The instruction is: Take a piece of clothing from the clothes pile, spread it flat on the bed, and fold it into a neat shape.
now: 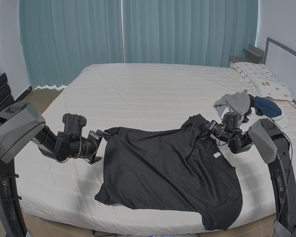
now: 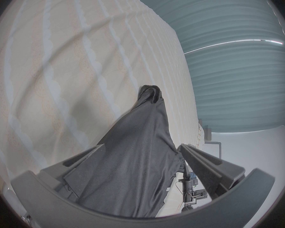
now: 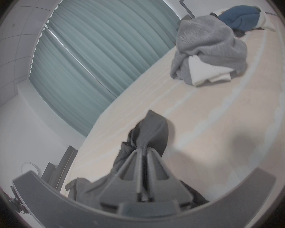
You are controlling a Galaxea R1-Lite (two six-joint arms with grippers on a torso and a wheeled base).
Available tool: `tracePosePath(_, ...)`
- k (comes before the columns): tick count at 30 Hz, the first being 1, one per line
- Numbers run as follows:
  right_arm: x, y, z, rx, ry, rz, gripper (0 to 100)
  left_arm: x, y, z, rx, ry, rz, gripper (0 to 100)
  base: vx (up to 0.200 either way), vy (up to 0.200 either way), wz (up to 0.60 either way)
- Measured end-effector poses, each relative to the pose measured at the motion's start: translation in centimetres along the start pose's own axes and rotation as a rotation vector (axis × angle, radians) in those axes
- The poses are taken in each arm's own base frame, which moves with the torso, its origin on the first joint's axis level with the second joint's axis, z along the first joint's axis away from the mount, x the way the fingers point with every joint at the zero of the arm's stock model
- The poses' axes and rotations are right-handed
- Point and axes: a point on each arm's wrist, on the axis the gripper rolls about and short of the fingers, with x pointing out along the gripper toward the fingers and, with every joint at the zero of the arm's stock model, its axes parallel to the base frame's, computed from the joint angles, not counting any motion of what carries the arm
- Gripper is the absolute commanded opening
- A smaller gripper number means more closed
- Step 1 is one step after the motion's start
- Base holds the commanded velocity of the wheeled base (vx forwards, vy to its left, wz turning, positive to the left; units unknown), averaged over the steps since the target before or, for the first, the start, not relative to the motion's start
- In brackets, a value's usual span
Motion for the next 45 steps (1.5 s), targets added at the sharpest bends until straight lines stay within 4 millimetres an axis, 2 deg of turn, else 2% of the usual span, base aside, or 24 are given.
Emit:
tracePosePath(6, 0.3, 1.1, 3.2, -0.01, -0.118, 0.026, 0, 0.0, 0.0, 0.0, 0.001, 0.0, 0.0, 100, 0.0, 0.0, 0.0)
tracePosePath(10, 0.4, 1.5, 4.4, -0.027, -0.158, 0.042, 0, 0.0, 0.0, 0.0, 0.001, 0.0, 0.0, 100, 0.0, 0.0, 0.0)
tracePosePath(13, 0.6, 1.3, 4.6, -0.047, -0.17, 0.043, 0, 0.0, 0.0, 0.0, 0.001, 0.001, 0.0, 100, 0.0, 0.0, 0.0)
tracePosePath(17, 1.2, 0.3, 3.9, -0.106, -0.167, 0.029, 0, 0.0, 0.0, 0.0, 0.001, 0.001, 0.0, 100, 0.0, 0.0, 0.0)
tracePosePath(18, 1.3, -0.1, 3.6, -0.117, -0.164, 0.022, 100, 0.0, 0.0, 0.0, 0.001, 0.001, 0.0, 100, 0.0, 0.0, 0.0)
tracePosePath(25, 1.7, -1.4, 2.5, -0.115, -0.15, -0.002, 100, 0.0, 0.0, 0.0, -0.002, 0.002, 0.0, 100, 0.0, 0.0, 0.0)
tracePosePath(31, 1.0, -2.2, 1.6, -0.101, -0.108, -0.041, 100, 0.0, 0.0, 0.0, -0.002, 0.004, -0.002, 100, 0.0, 0.0, 0.0)
tracePosePath(37, -1.5, -2.8, 0.4, -0.064, -0.048, -0.075, 100, -0.1, 0.2, -0.3, 0.004, 0.007, -0.002, 100, 0.0, 0.0, 0.0)
tracePosePath(45, -7.3, -2.0, -1.3, 0.003, 0.033, -0.107, 100, -1.0, 0.7, -0.9, 0.015, 0.007, -0.02, 100, 0.0, 0.0, 0.0)
